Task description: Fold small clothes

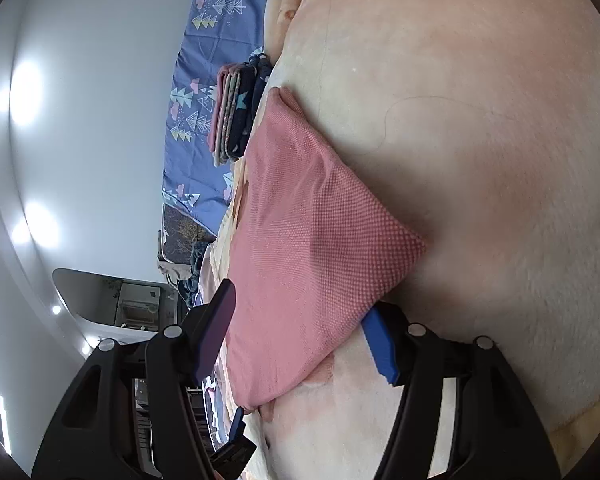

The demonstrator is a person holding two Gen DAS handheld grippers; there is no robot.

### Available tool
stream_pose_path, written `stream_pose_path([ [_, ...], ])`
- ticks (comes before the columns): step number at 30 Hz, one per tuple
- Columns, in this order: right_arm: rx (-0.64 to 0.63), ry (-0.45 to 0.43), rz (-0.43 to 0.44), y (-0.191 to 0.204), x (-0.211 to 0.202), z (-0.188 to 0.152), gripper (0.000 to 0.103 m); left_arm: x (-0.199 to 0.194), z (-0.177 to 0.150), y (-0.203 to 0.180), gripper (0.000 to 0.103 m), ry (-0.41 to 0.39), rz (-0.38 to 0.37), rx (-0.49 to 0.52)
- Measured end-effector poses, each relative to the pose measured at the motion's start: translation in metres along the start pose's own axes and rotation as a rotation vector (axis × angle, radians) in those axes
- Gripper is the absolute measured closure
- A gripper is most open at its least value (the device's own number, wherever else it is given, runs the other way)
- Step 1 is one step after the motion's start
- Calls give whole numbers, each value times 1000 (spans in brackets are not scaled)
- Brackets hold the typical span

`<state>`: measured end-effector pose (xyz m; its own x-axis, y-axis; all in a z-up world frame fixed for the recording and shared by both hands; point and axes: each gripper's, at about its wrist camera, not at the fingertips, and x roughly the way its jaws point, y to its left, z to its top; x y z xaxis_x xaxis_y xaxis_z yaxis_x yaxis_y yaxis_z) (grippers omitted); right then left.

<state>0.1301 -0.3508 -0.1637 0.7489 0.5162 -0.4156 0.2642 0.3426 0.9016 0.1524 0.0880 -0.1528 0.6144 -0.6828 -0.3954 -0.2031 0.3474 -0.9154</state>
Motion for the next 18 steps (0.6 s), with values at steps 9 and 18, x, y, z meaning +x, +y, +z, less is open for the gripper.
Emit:
stream_pose_path([
  [9, 3, 7, 3, 1, 2, -1, 41, 31, -3, 1, 33, -47, 128, -26],
  [18, -19, 19, 24, 2, 1, -4, 41, 19, 15, 11, 50, -126, 84, -77],
])
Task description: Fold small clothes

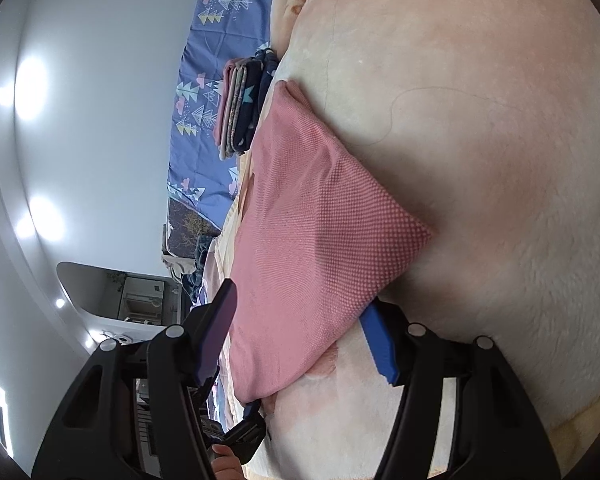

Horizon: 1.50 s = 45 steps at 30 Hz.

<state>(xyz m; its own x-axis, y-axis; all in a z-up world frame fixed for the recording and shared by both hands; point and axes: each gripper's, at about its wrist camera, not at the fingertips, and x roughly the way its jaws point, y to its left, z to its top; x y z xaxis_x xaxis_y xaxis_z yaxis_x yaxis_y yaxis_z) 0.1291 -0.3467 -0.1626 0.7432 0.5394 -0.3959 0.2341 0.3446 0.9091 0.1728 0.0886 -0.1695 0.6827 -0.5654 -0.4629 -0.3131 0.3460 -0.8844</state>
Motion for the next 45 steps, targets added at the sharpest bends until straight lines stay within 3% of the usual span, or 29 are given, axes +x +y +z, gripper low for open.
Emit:
stream_pose_path([
  [4, -26, -9, -10, 2, 13, 3, 48, 2, 11, 8, 62, -9, 7, -11],
  [6, -14, -9, -9, -3, 22, 4, 61, 6, 12, 9, 69, -12, 12, -2],
  [8, 15, 3, -6, -11, 28, 3, 88, 7, 12, 11, 83, -17, 10, 6],
  [9, 22, 0, -4, -14, 29, 2, 93, 7, 13, 15, 91, -17, 4, 6],
  [11, 11, -33, 18, -14, 24, -1, 99, 5, 13, 21, 95, -14, -24, -1],
  [23, 47, -49, 90, -13, 2, -14, 99, -28, 1, 7, 99, -46, -86, 101],
  [31, 27, -41, 115, -9, -30, -31, 99, -62, -24, 8, 99, -35, -107, 148],
  [38, 22, -50, 98, -22, -64, -62, 99, -89, -50, 29, 99, 29, -126, 112],
  [45, -4, -58, 50, -31, -89, -85, 99, -110, -76, 31, 99, 55, -86, 195],
])
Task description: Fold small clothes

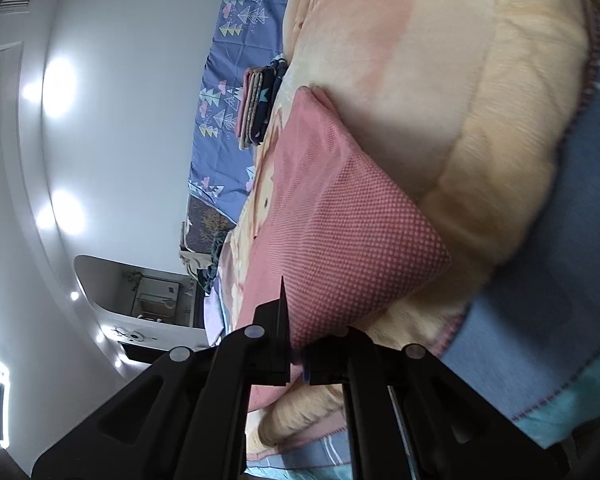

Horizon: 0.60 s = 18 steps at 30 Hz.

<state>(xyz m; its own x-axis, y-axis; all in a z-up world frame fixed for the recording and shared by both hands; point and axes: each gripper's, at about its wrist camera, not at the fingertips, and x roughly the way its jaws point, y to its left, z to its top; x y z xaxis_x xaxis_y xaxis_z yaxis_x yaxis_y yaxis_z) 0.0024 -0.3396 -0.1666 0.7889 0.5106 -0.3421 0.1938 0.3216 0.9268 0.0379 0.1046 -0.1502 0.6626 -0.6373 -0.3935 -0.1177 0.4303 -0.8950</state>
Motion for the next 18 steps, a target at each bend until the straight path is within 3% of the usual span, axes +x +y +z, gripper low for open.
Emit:
stream_pose_path([
  [6, -3, -6, -14, -6, -10, -6, 99, -6, -16, 2, 99, 16, 30, 46],
  [10, -27, -14, -35, -5, -7, -8, 99, -4, -16, 21, 98, 52, 56, 5],
  [18, -23, -11, -42, -11, -8, -10, 99, -37, -24, 46, 98, 37, 98, 1],
])
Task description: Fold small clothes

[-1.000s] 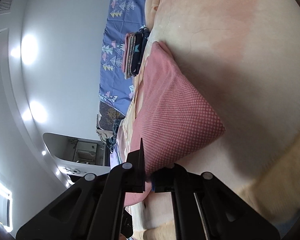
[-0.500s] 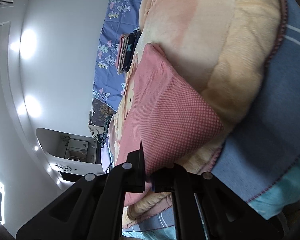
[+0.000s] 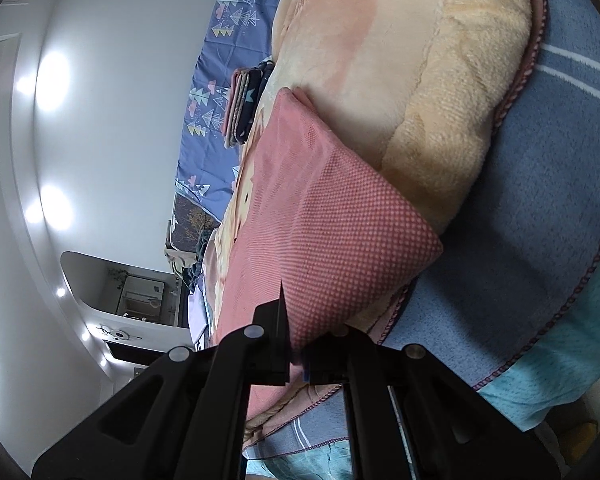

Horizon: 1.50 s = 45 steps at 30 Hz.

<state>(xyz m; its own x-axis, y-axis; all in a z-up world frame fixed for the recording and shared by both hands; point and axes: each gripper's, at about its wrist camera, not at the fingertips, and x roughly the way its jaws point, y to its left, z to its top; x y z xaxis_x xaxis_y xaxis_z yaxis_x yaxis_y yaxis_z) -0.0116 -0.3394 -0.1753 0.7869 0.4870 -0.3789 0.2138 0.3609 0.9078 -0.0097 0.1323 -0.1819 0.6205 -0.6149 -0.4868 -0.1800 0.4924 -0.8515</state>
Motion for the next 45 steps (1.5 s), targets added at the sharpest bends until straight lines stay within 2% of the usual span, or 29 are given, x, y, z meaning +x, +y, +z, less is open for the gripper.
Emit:
stream_pose_path([
  [3, -10, -9, -9, 0, -3, -2, 99, -16, 3, 10, 98, -52, 37, -1],
  [9, -16, -36, -1, -2, -11, -2, 96, -40, 14, 23, 98, -105, 51, -26],
  [13, -15, -82, -8, -4, -17, 1, 78, -36, 24, -19, 99, -121, 0, 68],
  [15, -18, -98, -2, -3, -17, 2, 75, -21, 29, -51, 98, -98, -36, 136],
  [18, -1, -115, 12, -3, -14, 3, 74, 15, 31, -91, 84, -35, -67, 215],
  [23, -7, -155, 17, 5, -9, 5, 74, 92, 23, -135, 80, 104, -94, 286],
  [27, 9, -168, 4, 4, -2, 9, 75, 145, 24, -140, 70, 177, -60, 281],
  [31, 44, -183, -26, -2, 2, 13, 95, 176, 24, -126, 67, 239, -16, 229],
  [33, 35, -196, -24, 0, 2, 12, 98, 180, 24, -120, 67, 243, -17, 225],
  [36, -24, -222, -30, 14, 1, 10, 99, 178, 26, -118, 67, 254, -26, 211],
  [39, -138, -243, -57, 37, -2, 6, 99, 179, 28, -118, 66, 268, -24, 200],
  [45, -454, -271, -114, 98, 6, -18, 99, 181, 29, -125, 51, 290, -48, 196],
])
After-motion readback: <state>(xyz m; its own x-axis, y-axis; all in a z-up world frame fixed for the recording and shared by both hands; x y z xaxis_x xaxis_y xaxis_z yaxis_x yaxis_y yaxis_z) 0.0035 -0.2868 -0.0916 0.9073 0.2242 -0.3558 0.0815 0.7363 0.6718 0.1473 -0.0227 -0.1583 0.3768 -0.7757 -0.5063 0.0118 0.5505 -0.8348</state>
